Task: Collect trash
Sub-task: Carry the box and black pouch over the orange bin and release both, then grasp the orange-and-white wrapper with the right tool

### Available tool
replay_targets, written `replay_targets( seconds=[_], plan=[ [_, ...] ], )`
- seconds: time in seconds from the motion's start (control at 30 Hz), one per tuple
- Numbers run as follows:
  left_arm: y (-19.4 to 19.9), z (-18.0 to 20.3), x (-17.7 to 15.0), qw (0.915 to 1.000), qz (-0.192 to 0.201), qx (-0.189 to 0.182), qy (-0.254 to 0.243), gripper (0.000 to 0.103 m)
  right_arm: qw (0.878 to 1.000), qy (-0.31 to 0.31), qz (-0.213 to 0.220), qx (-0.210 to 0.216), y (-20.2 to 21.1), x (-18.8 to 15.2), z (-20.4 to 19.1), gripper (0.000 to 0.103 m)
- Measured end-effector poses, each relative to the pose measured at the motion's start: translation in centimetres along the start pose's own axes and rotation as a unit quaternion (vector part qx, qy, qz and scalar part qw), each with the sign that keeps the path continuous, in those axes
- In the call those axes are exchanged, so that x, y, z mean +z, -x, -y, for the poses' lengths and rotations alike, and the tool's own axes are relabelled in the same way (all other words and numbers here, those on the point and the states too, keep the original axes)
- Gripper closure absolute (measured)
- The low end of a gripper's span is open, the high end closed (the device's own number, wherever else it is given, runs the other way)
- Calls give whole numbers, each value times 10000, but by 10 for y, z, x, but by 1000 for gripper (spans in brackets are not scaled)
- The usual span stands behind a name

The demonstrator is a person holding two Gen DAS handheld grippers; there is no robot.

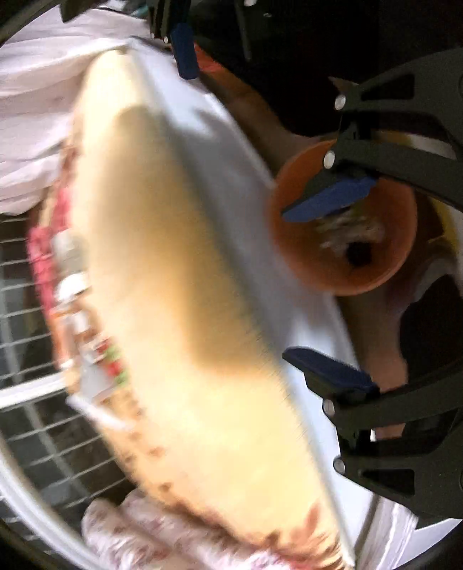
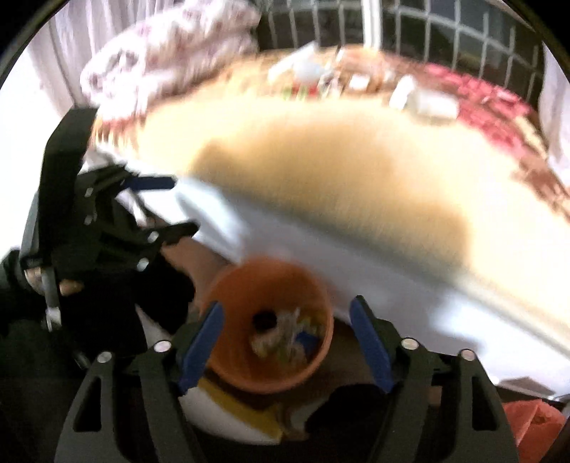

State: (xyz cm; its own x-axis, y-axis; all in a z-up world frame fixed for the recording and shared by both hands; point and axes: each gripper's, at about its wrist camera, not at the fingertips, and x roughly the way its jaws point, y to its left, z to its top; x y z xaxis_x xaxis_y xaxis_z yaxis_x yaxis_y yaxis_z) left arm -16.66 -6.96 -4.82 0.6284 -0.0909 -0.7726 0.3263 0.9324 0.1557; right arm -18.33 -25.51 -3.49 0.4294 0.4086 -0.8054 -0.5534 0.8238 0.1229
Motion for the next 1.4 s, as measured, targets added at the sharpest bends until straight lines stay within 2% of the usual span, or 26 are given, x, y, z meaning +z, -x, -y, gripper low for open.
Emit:
replay_targets(
  seconds=[0.1,0.3,0.43,0.6,0.77,0.9,1.1,1.13,1.23,1.3,1.33,1.4],
  plan=[
    [11,-14,25,9989,424,130,180,21,9990,-41,434,-125,12,36,13,27],
    [-8,-49,83,9950,703,95,701,21,9917,-10,1199,-469,2,115,39,27],
    [-33,-62,109,9936,811,156,771,21,9866,173,1420,-780,-22,174,57,27],
    [-69,-77,126,9922,709,67,1022,21,9807,578,1289,-1349,-78,245,74,27],
    [-93,-87,119,9915,445,149,1217,21,9813,843,972,-1432,-134,290,86,27],
    [-100,-94,118,9901,393,73,1344,21,9778,1095,761,-1615,-168,313,88,27],
    [-105,-88,117,9914,409,200,1229,19,9644,1332,670,-2185,-198,336,96,27],
    [-105,-88,117,9913,420,217,1226,19,9642,1311,675,-2205,-200,339,100,29],
    [-106,-90,118,9909,417,178,1268,19,9644,1240,599,-2256,-207,348,108,45],
    [-108,-92,118,9903,401,147,1320,18,9678,1165,513,-2170,-210,353,111,59],
    [-108,-92,117,9901,403,150,1334,18,9716,1114,416,-2047,-211,355,112,73],
    [-107,-92,117,9901,416,172,1330,18,9736,1084,366,-1977,-210,355,108,78]
  ],
)
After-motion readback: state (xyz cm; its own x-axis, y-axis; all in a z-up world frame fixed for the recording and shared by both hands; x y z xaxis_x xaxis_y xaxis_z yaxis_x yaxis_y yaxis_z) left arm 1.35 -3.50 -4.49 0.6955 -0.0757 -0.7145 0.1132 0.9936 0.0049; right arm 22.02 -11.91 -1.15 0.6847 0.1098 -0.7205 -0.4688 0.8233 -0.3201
